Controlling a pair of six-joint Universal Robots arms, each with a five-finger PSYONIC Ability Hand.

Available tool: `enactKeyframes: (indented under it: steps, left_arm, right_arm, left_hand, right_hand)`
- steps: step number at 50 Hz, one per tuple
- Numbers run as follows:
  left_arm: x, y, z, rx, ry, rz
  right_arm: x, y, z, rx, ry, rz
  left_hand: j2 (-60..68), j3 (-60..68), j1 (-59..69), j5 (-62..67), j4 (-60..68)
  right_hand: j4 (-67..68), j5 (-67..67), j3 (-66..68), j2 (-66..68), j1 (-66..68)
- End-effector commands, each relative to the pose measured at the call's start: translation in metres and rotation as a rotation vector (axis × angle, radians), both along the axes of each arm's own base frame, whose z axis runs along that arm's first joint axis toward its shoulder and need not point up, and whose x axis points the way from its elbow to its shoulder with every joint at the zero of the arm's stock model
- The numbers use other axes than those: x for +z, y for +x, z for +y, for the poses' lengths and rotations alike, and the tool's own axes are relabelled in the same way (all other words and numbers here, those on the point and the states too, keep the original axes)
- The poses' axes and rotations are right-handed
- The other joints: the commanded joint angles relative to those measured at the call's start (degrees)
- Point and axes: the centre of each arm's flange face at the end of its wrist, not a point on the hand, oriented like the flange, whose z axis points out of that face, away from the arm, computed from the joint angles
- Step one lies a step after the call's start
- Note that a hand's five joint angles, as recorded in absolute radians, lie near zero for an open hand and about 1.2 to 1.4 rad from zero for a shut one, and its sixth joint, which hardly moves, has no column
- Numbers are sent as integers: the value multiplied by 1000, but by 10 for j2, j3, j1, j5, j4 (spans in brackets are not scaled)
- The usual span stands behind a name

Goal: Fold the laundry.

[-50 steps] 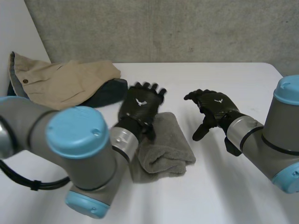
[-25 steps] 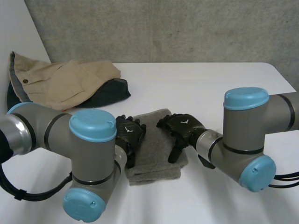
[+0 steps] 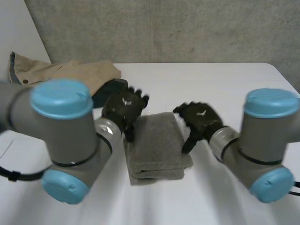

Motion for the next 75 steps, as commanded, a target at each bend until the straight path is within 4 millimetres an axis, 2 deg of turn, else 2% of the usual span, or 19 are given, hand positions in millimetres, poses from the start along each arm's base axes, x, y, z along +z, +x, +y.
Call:
enactKeyframes:
  steps: [1,7,11,17,35,39,43,44,50,51,58,59,61,62,64,65,68,74,75]
  left_arm:
    - [53,6,3,-151,-54,138]
    - [60,10,5,-199,1,168]
    - [60,10,4,-204,10,178]
    - [58,9,5,-205,18,178]
    - [52,10,4,-203,38,171]
    - [51,9,5,-206,39,170]
    - [51,9,6,-207,41,169]
    - [51,8,6,-209,41,170]
    - [50,10,5,-202,43,168]
    - [49,10,5,-200,46,167]
    - [49,11,4,-199,43,166]
    - [51,10,4,-200,39,170]
    - [51,10,4,-200,37,171]
    - [52,10,3,-200,35,171]
    - [54,10,3,-199,29,175]
    - [54,10,4,-200,29,175]
    - [55,9,4,-204,27,176]
    - [55,6,7,-213,25,178]
    - [55,5,7,-215,22,179]
  right_arm:
    - [-1,-39,-3,-163,115,-119]
    - [-28,-46,23,-157,283,-127]
    - [-39,-42,29,-111,333,-135]
    - [-50,-35,26,-102,364,-185]
    - [-62,11,29,14,339,-197]
    - [-67,14,24,-3,332,-190]
    - [-62,17,12,-43,272,-204]
    - [-58,16,5,-69,243,-210]
    - [-42,13,-24,-121,164,-234]
    - [-39,-1,-45,-171,141,-238]
    - [-36,-63,-114,-308,35,-118]
    - [-34,-82,-134,-338,-7,-85]
    - [-32,-103,-155,-372,-51,-62]
    - [-28,-120,-174,-402,-87,-54]
    - [-26,-136,-192,-429,-115,-61]
    - [-26,-153,-209,-456,-140,-68]
    - [-30,-180,-237,-495,-172,-73]
    - [-50,-202,-268,-501,-162,-61]
    - [-54,-211,-276,-518,-161,-58]
  left_hand:
    - [-3,-8,-1,-2,-4]
    - [-3,-8,-1,-2,-4]
    - [-1,-6,1,-1,-3]
    - [-1,-6,1,-1,-3]
    - [0,-5,2,1,-1]
    - [0,-5,2,1,-1]
    - [0,-5,2,1,-1]
    - [0,-5,2,1,-1]
    - [0,-5,2,1,-1]
    - [0,-5,2,1,-1]
    - [0,-5,2,1,-1]
    - [2,-3,4,3,1]
    - [2,-3,4,3,1]
    - [2,-3,4,3,1]
    - [2,-3,4,3,1]
    - [2,-3,4,3,1]
    - [2,-3,4,3,1]
    - [2,-3,4,3,1]
    - [2,-3,4,3,1]
  right_hand:
    - [-32,-35,-19,-27,2]
    - [-32,-35,-19,-27,2]
    - [-32,-35,-19,-27,2]
    - [-32,-35,-19,-27,2]
    - [-10,-12,4,-4,25]
    - [148,146,161,154,182]
    - [541,539,555,547,576]
    - [666,664,680,672,701]
    - [668,665,681,673,702]
    - [668,665,681,673,702]
    - [668,665,681,673,702]
    - [668,665,681,673,702]
    - [668,665,681,673,702]
    - [668,665,681,673,702]
    - [668,665,681,673,702]
    - [668,665,681,673,702]
    - [668,665,681,673,702]
    - [668,665,681,673,702]
    - [668,665,681,673,702]
